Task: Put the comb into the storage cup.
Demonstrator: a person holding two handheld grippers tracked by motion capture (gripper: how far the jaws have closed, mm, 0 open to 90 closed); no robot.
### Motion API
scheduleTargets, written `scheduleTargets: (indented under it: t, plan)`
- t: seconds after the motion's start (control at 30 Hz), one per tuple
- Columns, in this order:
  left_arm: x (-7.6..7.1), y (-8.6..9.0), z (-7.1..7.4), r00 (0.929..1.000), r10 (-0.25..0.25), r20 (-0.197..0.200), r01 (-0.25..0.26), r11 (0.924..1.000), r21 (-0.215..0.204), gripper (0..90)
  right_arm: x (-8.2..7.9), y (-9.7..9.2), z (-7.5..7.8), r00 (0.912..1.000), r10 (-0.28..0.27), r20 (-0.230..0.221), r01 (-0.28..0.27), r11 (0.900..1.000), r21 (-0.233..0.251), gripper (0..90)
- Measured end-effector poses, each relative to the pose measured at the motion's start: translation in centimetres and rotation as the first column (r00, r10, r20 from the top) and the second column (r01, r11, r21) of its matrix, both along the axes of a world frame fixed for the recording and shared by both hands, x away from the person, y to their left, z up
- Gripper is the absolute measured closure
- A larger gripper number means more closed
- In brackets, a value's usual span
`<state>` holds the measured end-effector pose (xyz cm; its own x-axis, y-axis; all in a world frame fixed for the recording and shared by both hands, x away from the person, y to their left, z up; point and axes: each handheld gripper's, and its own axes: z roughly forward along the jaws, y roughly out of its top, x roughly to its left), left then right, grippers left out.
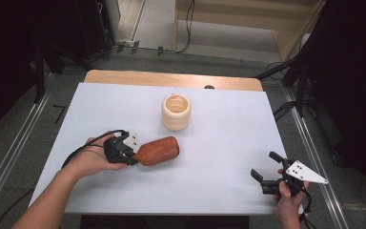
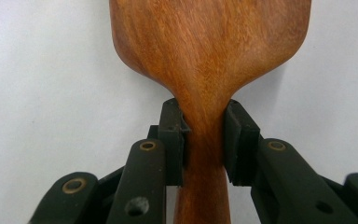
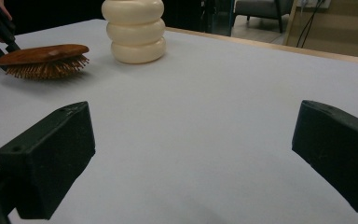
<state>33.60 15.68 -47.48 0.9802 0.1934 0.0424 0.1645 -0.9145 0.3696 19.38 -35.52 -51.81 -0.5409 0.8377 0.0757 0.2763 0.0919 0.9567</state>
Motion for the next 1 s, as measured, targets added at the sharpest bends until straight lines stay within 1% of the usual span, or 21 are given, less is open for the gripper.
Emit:
scheduleTargets:
  t: [0.17,0.23,0.43,0.47,0.5,0.53,0.57,0.6,0.67,0.7,0.73,0.77,0.8,0.83,0.87,0.9,0.93,0.97,1.0]
  plan:
    - [-0.4,0.3,-0.1,0.9996,0.021,0.021,-0.020,0.9994,-0.029,72.7,0.0,0.0,0.0,1.0000,-0.001,0.000,0.001,1.0000,-0.002,0.0]
    - [-0.7,0.5,-0.2,0.9990,0.025,0.037,-0.024,0.9988,-0.044,72.8,0.0,0.0,0.0,1.0000,0.000,0.000,0.000,1.0000,0.000,0.0]
    - [-1.0,0.8,-0.3,0.9975,0.061,0.037,-0.058,0.9955,-0.074,72.8,0.0,0.0,0.0,1.0000,-0.003,-0.001,0.003,1.0000,0.001,0.0]
    - [-1.0,0.9,-0.3,0.9970,0.062,0.047,-0.058,0.9951,-0.079,72.8,0.0,0.0,0.0,1.0000,-0.002,-0.001,0.002,1.0000,0.000,0.0]
    - [-1.1,1.0,-0.4,0.9957,0.074,0.055,-0.069,0.9932,-0.094,72.8,0.0,0.0,0.0,1.0000,-0.004,-0.002,0.004,1.0000,0.000,0.0]
    - [-1.3,1.3,-0.5,0.9935,0.084,0.077,-0.076,0.9910,-0.110,72.8,0.0,0.0,0.0,1.0000,-0.004,0.000,0.004,1.0000,0.000,0.0]
    - [-1.5,1.3,-0.6,0.9921,0.093,0.083,-0.083,0.9894,-0.119,72.8,0.0,0.0,0.0,1.0000,-0.004,-0.002,0.004,1.0000,0.001,0.0]
    - [-1.5,1.4,-0.6,0.9912,0.090,0.097,-0.078,0.9903,-0.115,72.8,0.0,0.0,0.0,1.0000,-0.004,0.000,0.004,1.0000,0.000,0.0]
    - [-1.6,1.4,-0.6,0.9905,0.095,0.099,-0.083,0.9893,-0.120,72.8,0.0,0.0,0.0,1.0000,-0.004,0.001,0.004,1.0000,-0.001,0.0]
    - [-1.7,1.5,-0.6,0.9891,0.105,0.104,-0.091,0.9878,-0.126,72.8,0.0,0.0,0.0,1.0000,-0.005,-0.001,0.005,1.0000,0.000,0.0]
    - [-1.7,1.6,-0.6,0.9894,0.113,0.091,-0.101,0.9858,-0.135,72.8,0.0,0.0,0.0,1.0000,-0.005,0.000,0.005,1.0000,0.000,0.0]
    - [-1.7,1.6,-0.6,0.9894,0.113,0.091,-0.101,0.9858,-0.135,72.8,0.0,0.0,0.0,1.0000,-0.005,0.000,0.005,1.0000,0.000,0.0]
    - [-1.8,1.6,-0.6,0.9877,0.112,0.109,-0.096,0.9855,-0.140,72.8,0.0,0.0,0.0,1.0000,-0.005,0.000,0.005,1.0000,0.000,0.0]
    - [-1.8,1.7,-0.6,0.9846,0.124,0.123,-0.106,0.9832,-0.149,72.8,0.0,0.0,0.0,1.0000,-0.006,0.000,0.006,1.0000,0.000,0.0]
    - [-1.7,1.8,-0.6,0.9850,0.135,0.107,-0.116,0.9791,-0.167,72.8,0.0,0.0,0.0,1.0000,-0.008,0.000,0.008,1.0000,0.002,0.0]
    - [-1.8,2.0,-0.6,0.9830,0.137,0.123,-0.114,0.9783,-0.173,72.8,0.0,0.0,0.0,1.0000,-0.008,0.000,0.008,1.0000,0.002,0.0]
    - [-1.8,2.1,-0.6,0.9829,0.147,0.110,-0.124,0.9734,-0.193,72.8,0.0,-0.1,0.0,1.0000,-0.009,0.001,0.009,1.0000,0.003,0.0]
    - [-1.8,2.2,-0.6,0.9836,0.148,0.103,-0.125,0.9722,-0.198,72.8,0.0,-0.1,0.0,1.0000,-0.010,0.001,0.010,0.9999,0.005,0.0]
    - [-1.9,2.2,-0.6,0.9817,0.154,0.112,-0.129,0.9699,-0.207,72.8,0.0,-0.1,0.0,0.9999,-0.010,0.001,0.010,0.9999,0.004,0.0]
